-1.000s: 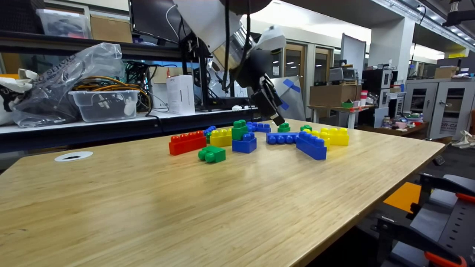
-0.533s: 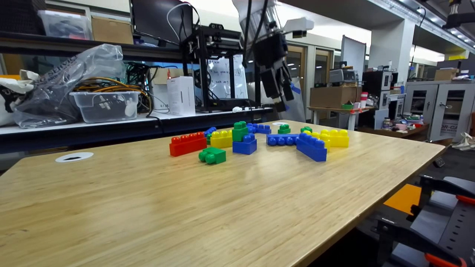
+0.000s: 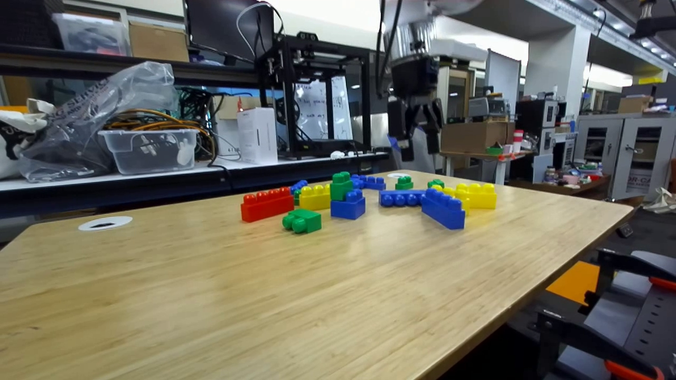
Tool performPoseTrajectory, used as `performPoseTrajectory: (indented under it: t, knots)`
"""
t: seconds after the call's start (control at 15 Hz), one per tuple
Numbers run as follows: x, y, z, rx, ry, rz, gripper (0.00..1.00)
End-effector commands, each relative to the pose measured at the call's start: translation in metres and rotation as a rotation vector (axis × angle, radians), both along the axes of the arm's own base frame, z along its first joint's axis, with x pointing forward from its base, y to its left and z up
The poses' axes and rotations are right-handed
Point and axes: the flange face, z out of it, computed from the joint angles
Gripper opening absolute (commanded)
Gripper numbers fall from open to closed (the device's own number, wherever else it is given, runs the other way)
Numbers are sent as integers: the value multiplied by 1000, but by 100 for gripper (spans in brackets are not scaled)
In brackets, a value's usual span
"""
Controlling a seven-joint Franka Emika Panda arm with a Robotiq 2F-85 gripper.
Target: Remove the blue building block from the center left of the table and put it on the blue and green one
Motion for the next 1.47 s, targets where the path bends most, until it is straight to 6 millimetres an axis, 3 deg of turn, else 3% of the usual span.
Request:
performPoseTrajectory:
  t: [0.0,0.47,0.93,1.4]
  knots:
    - [-14,-26,-9,67,-41,-103,100]
    - [-28,-72,-36,134,-87,-302,100]
    - [-41,-87,-54,185,-112,-438,100]
    - [-54,-96,-69,162,-113,-464,100]
